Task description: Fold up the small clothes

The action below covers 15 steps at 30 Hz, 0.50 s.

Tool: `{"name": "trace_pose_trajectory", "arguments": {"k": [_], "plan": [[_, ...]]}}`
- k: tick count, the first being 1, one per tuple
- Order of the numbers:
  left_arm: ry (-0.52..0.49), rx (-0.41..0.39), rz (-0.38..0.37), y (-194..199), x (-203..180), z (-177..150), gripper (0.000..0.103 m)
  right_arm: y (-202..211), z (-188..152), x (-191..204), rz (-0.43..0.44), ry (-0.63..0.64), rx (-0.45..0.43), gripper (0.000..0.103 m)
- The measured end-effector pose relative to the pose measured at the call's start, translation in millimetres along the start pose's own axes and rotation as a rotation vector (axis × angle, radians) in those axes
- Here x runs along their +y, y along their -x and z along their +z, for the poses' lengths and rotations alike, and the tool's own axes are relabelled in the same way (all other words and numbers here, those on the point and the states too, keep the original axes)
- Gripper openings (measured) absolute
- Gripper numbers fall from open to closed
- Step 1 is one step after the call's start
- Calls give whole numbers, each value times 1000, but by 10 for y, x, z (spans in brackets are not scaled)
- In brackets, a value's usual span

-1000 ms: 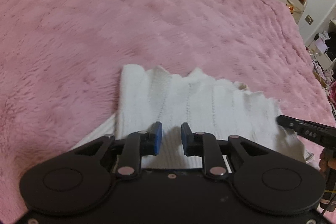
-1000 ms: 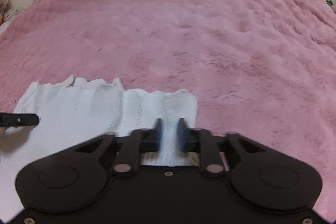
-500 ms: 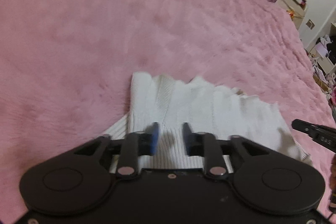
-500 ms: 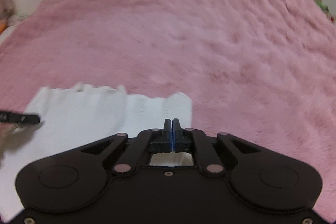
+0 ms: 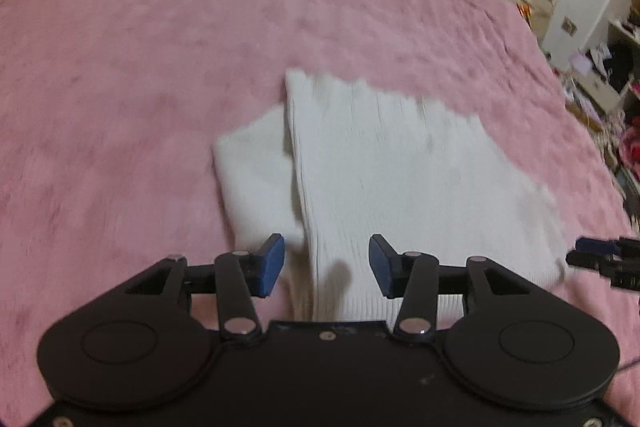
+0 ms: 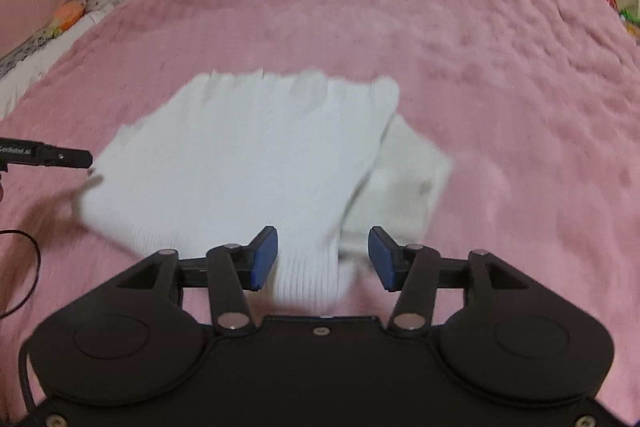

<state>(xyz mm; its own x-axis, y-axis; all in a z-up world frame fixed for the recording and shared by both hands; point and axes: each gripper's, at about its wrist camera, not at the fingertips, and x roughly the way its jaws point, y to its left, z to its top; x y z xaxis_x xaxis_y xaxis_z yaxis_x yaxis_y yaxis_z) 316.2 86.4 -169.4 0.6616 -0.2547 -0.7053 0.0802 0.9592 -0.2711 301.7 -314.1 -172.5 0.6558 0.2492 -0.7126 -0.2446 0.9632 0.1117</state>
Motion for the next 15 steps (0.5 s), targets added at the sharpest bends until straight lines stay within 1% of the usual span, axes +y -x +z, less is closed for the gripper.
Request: {"name": "trace_pose_trajectory", "arguments": {"k": [2,5,11,13,15], "plan": [[-11,18,8,-2,-20,-76,48,-11,-44,9,12,-16,10,50],[-20,39,0,-37,-60,-131,48,-33,-64,43,16,-19,17,47],[-35,61,33,-130,-102,-160,48,-98,-86,45,16,-55,21,47],[-23,71,23,-156,-86,-188,45,-126,-98,35,23,-69,28,46],[-5,84,-1,-190,-58,-196,40,-167,-109,31,33,-81,43,31]]}}
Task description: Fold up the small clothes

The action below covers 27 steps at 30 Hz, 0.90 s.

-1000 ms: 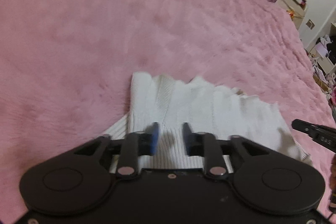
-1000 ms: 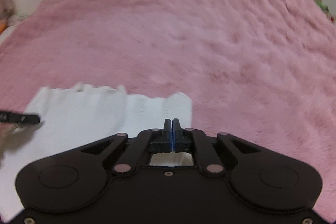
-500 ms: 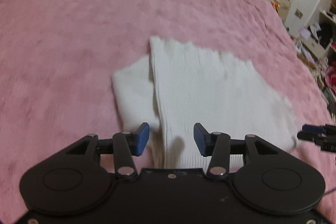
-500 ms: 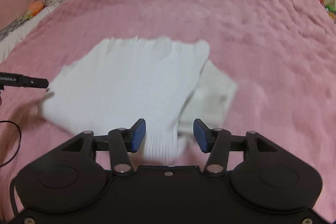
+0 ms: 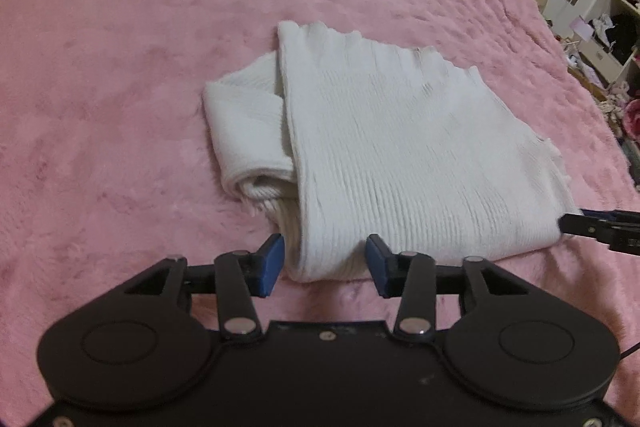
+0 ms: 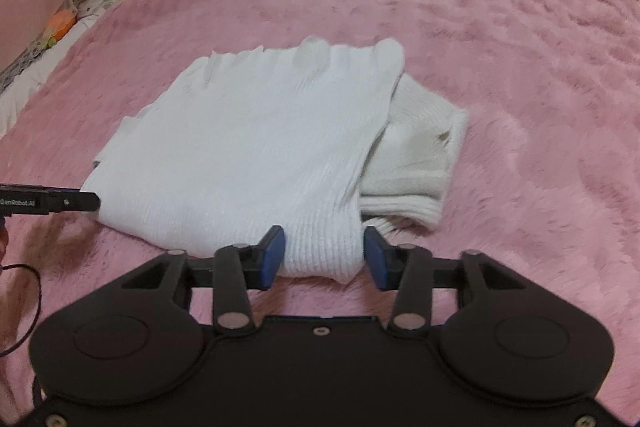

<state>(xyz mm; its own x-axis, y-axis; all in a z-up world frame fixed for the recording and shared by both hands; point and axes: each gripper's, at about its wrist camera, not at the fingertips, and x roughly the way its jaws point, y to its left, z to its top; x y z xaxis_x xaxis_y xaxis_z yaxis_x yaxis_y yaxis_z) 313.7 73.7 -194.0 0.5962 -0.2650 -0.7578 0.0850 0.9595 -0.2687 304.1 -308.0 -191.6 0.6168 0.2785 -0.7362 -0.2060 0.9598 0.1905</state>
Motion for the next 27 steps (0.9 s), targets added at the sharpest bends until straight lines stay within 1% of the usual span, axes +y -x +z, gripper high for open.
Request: {"name": "trace_pose_trajectory", "arguments": {"k": [1,2,4,9,13,15,18,20,23,26,27], "plan": [[12,5,-8,-7,20,-8,24,-18,-1,-8,-1,-6,4,28],[21,11,-15,-20,34,-2,17,-25,-4,-16,-2,-12,6,22],[31,19,-16,-40,52,6,7,-26,-10,-39,2,-30,5,19],[37,10,-37,18,65,22,4,57,-4,-53,-14,-34,-19,13],[51,-5,-38,137,113,21,3,128,5,-74,-31,-35,-26,11],[61,16,-29,111,149,-6,3,112,-24,-104,-41,-38,-17,11],[68,47,-9,10,188,-76,3,30,-95,-201,-53,-86,9,11],[73,54,0,-38,207,-110,3,-21,-147,-240,-54,-104,16,11],[82,59,4,-70,224,-121,4,-52,-162,-231,-47,-92,21,11],[67,41,9,13,172,-83,9,20,-105,-178,-37,-76,-7,15],[63,29,19,59,153,-71,14,59,-83,-152,-35,-67,-18,17]]}}
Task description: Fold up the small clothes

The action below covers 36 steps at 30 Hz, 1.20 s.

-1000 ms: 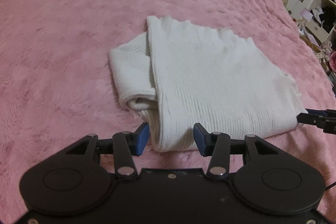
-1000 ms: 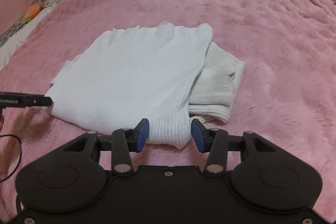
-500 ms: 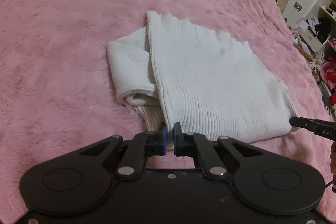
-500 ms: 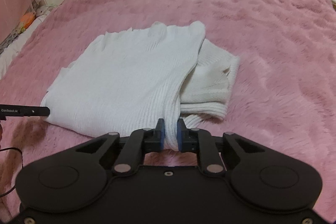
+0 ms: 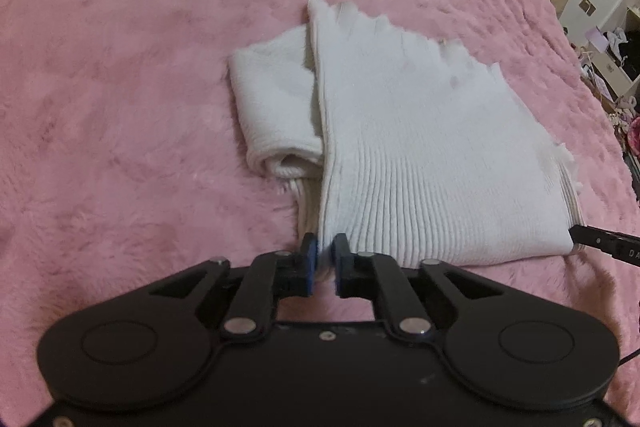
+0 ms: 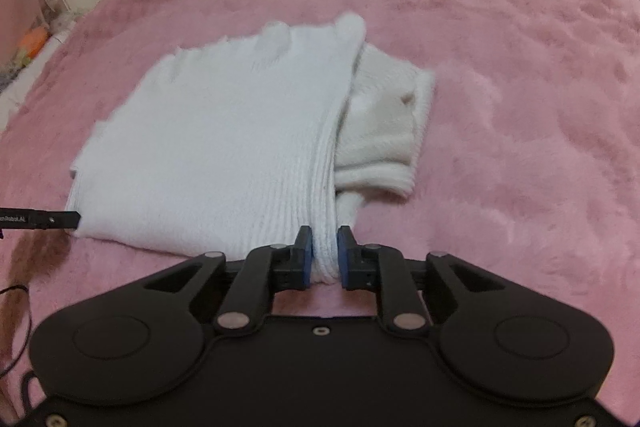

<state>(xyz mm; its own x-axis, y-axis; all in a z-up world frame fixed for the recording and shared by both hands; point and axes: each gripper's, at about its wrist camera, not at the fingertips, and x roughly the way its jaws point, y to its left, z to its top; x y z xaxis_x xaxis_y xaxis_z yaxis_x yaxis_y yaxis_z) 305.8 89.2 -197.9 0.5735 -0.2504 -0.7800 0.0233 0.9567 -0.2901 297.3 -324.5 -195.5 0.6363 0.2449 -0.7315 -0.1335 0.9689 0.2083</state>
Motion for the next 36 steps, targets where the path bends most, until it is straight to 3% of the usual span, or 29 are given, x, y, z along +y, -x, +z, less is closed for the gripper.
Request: {"name": "trace_pose_trajectory", "arguments": {"k": [4,7,11,17,25,27,29,30,36], "plan": [[-54,-78,52,231,-122,91,14,165,76,137,-32,57,-68,21],[-66,-132,2,336,-244,196,19,259,117,291,-39,118,-127,21],[-102,-93,-23,124,-431,265,20,113,139,412,2,145,-89,21],[-78,2,31,-333,-397,217,20,-167,38,281,-71,81,9,21],[-45,8,-10,-315,-289,231,22,-147,-6,361,-90,41,-22,23],[-38,-17,-22,-182,-244,292,22,-25,13,533,-94,86,-80,42],[-38,-58,-12,-63,-188,397,29,74,16,791,-90,183,-139,52],[-42,-76,11,-22,-147,460,37,98,9,970,-81,249,-159,52],[-52,-111,175,-40,212,855,41,-84,-228,1982,-44,607,-190,53]]}}
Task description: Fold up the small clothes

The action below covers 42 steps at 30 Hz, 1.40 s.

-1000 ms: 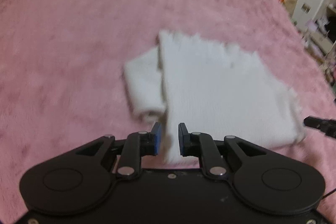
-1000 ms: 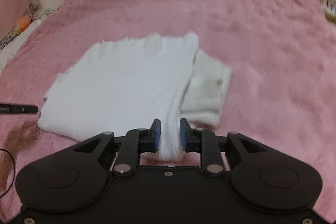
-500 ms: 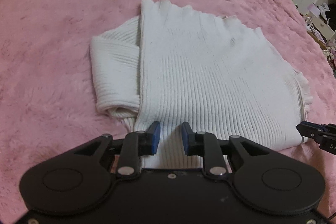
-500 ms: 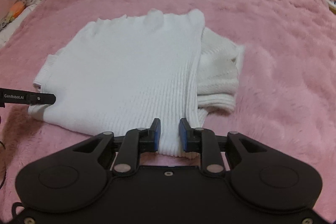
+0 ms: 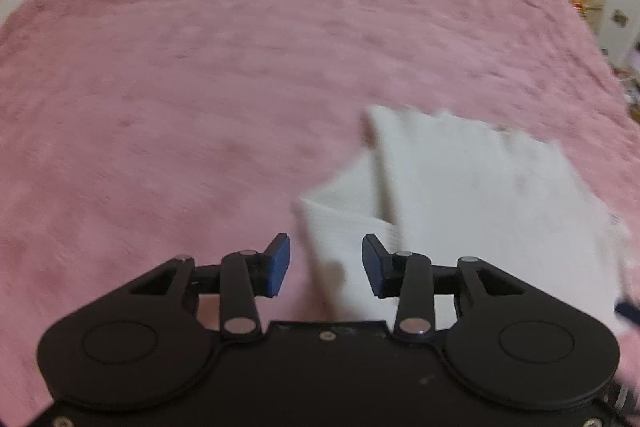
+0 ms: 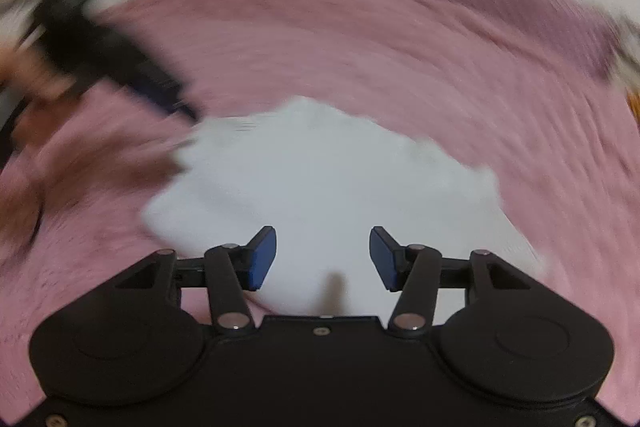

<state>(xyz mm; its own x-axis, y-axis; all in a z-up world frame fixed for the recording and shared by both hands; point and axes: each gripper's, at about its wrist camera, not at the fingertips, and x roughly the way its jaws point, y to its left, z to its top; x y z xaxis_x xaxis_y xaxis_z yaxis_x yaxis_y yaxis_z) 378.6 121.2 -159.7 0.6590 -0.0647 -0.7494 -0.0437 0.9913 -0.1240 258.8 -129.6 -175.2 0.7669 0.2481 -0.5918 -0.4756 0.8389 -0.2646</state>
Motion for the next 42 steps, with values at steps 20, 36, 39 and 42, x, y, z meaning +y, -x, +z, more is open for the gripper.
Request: {"name": "trace_pose_trajectory", "arguments": {"k": [20,36,39,42], "plan": [[149,89,-211,-947,314,549,41,-461,29,1164,-20,378,44,49],[265,144,-401,-1270,395,763,40,-557,97,1146,-66,371,26,48],[322,141,-453,-1289,543,733,40,-602,101,1118,-62,364,24,48],[441,131,-541,-1334,735,652,40,-652,106,1101,-62,360,24,48]]}}
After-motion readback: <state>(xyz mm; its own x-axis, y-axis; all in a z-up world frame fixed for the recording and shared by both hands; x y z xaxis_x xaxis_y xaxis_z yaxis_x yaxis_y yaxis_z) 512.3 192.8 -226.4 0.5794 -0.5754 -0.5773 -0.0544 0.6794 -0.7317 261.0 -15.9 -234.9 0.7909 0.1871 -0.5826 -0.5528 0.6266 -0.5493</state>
